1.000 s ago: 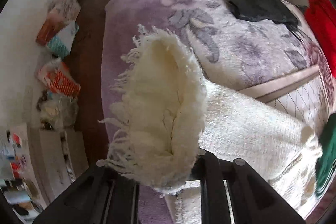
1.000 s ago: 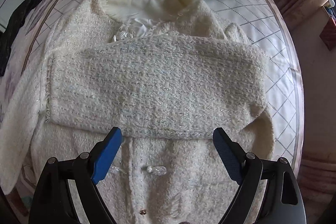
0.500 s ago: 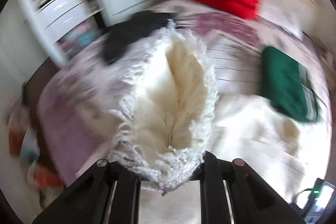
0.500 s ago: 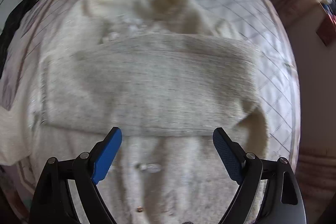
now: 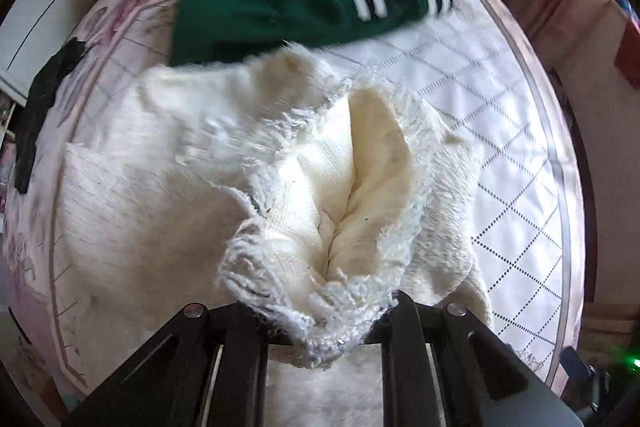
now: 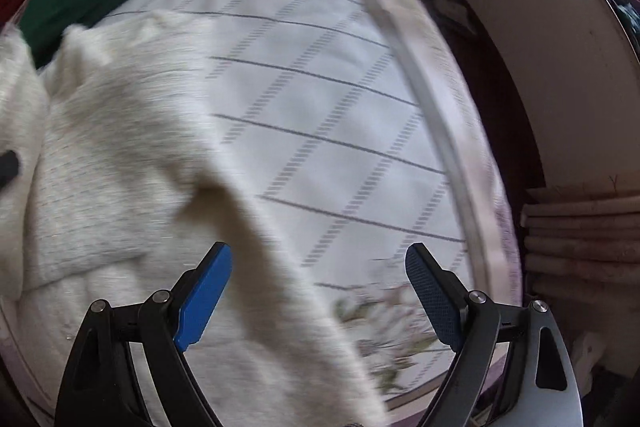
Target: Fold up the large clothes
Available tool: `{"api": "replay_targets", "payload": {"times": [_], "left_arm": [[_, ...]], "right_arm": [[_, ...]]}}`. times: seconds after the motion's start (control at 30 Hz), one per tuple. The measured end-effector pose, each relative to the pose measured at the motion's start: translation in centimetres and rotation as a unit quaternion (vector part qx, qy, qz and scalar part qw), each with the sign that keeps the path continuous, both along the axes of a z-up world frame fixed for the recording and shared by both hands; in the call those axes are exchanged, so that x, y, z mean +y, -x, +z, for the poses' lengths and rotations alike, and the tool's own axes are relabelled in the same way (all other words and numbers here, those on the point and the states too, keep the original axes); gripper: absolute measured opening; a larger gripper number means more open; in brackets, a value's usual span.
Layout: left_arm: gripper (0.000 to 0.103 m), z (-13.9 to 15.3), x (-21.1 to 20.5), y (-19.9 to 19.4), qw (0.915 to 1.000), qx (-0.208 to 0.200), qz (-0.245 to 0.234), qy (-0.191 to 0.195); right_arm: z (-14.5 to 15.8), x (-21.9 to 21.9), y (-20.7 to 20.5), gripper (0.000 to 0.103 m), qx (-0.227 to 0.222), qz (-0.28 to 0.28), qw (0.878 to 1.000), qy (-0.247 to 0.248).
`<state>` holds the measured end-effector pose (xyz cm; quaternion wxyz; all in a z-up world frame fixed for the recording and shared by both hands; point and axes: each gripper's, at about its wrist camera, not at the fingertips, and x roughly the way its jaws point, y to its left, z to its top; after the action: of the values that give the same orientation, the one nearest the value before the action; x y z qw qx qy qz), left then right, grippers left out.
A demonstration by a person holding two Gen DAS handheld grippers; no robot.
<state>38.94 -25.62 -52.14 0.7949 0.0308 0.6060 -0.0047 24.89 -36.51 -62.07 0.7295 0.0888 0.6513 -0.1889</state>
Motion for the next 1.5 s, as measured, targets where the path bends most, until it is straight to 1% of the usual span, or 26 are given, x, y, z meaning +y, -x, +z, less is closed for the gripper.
{"api": "replay_targets", "payload": {"times": [0.07, 0.1, 0.17, 0.2, 0.23, 0.3, 0.4, 0.47, 0.57, 0.63, 0.73, 0.77, 0.8, 0.83, 0.87, 0.9, 0.93, 0.97, 1.1, 1.2, 1.27, 1.33, 1.37, 1.43, 1.47, 1.5], "left_arm": [[0.016, -1.1, -0.2, -1.0, 1.0, 0.01, 0.001, 0.0], [0.021, -1.2, -0.5, -1.4, 0.9999, 0.014, 0.002, 0.006], [0.038, -0.9, -0.4, -2.1, 0.9994, 0.012, 0.008, 0.031], [0.068, -0.3, 0.1, -2.2, 0.999, 0.009, 0.01, 0.043], [0.095, 0.6, 0.7, -2.3, 0.9982, 0.004, 0.013, 0.058], [0.096, 2.1, 1.4, -2.5, 0.9973, -0.015, 0.026, 0.068], [0.096, 4.0, 5.1, -2.3, 0.995, -0.031, 0.063, 0.07], [0.096, 5.0, 8.6, -1.8, 0.9929, -0.046, 0.098, 0.049], [0.096, 5.5, 14.6, -0.3, 0.9842, -0.061, 0.167, 0.003], [0.096, 5.1, 19.0, 0.6, 0.9746, -0.061, 0.214, -0.027], [0.096, 3.3, 23.2, 1.1, 0.9669, -0.044, 0.245, -0.055], [0.096, 2.7, 24.4, 1.3, 0.9638, -0.038, 0.255, -0.067], [0.096, 2.2, 25.7, 1.7, 0.961, -0.032, 0.264, -0.076], [0.096, 1.8, 26.8, 1.9, 0.9579, -0.026, 0.274, -0.082], [0.096, 1.7, 27.7, 1.9, 0.9563, -0.023, 0.279, -0.084], [0.096, 1.4, 28.6, 2.1, 0.9546, -0.021, 0.285, -0.084], [0.096, 1.3, 29.3, 2.1, 0.9529, -0.021, 0.291, -0.083], [0.096, 1.3, 29.8, 2.0, 0.9521, -0.021, 0.294, -0.08], [0.096, 0.8, 30.5, 0.7, 0.9532, -0.02, 0.296, -0.058], [0.096, -0.2, 30.7, -1.1, 0.9555, -0.015, 0.291, -0.042], [0.096, -1.2, 30.7, -2.3, 0.9562, -0.013, 0.289, -0.045], [0.097, -3.3, 30.7, -3.7, 0.958, 0.001, 0.279, -0.069], [0.096, -4.2, 30.7, -4.1, 0.9585, 0.01, 0.274, -0.077], [0.098, -6.8, 31.0, -4.6, 0.9603, 0.038, 0.264, -0.082], [0.099, -7.5, 31.2, -4.7, 0.961, 0.046, 0.261, -0.079], [0.099, -7.3, 31.3, -4.6, 0.9612, 0.044, 0.261, -0.076]], "right_arm": [[-0.2, -1.6, 0.8, 0.09, -0.003, -0.012, 1.0, -0.011], [-0.2, -2.1, 1.0, 0.09, -0.006, -0.016, 1.0, -0.018], [-0.2, -3.1, 1.3, 0.09, -0.013, -0.026, 0.999, -0.039], [-0.1, -3.5, 1.4, 0.09, -0.018, -0.031, 0.998, -0.054], [0.1, -3.9, 1.5, 0.09, -0.025, -0.036, 0.996, -0.072], [0.5, -4.2, 1.8, 0.09, -0.038, -0.049, 0.993, -0.105], [1.3, -4.3, 1.2, 0.09, -0.061, -0.057, 0.985, -0.15], [1.8, -3.9, 0.3, 0.09, -0.082, -0.058, 0.976, -0.192], [1.7, -2.7, -1.6, 0.09, -0.099, -0.055, 0.965, -0.238], [1.3, -1.8, -3.6, 0.09, -0.107, -0.045, 0.957, -0.265], [-0.2, 1.2, -7.0, 0.09, -0.108, -0.023, 0.942, -0.316], [-1.1, 2.3, -8.2, 0.09, -0.094, -0.013, 0.942, -0.321], [-2.0, 3.3, -9.1, 0.09, -0.081, -0.006, 0.945, -0.315], [-2.9, 4.3, -10.0, 0.083, -0.062, 0.009, 0.948, -0.313], [-4.0, 5.9, -10.9, 0.042, -0.043, 0.033, 0.946, -0.318], [-4.3, 6.9, -11.2, 0.018, -0.032, 0.047, 0.949, -0.311], [-4.1, 7.7, -11.4, 0.014, -0.029, 0.059, 0.954, -0.292], [-3.5, 7.9, -11.4, 0.009, -0.045, 0.06, 0.957, -0.279], [1.3, 7.2, -11.2, 0.008, -0.126, 0.05, 0.963, -0.232], [2.1, 6.2, -11.5, 0.008, -0.138, 0.017, 0.971, -0.194], [1.1, 6.0, -12.2, 0.008, -0.126, 0.01, 0.975, -0.183], [0.1, 6.3, -12.6, 0.008, -0.116, 0.016, 0.98, -0.162], [-1.1, 6.9, -12.9, 0.008, -0.098, 0.025, 0.985, -0.143], [-3.4, 6.6, -13.0, 0.01, -0.048, 0.041, 0.989, -0.133], [-4.6, 6.8, -13.1, 0.012, -0.023, 0.043, 0.99, -0.136], [-5.0, 6.7, -13.1, 0.018, -0.016, 0.038, 0.989, -0.14]]}}
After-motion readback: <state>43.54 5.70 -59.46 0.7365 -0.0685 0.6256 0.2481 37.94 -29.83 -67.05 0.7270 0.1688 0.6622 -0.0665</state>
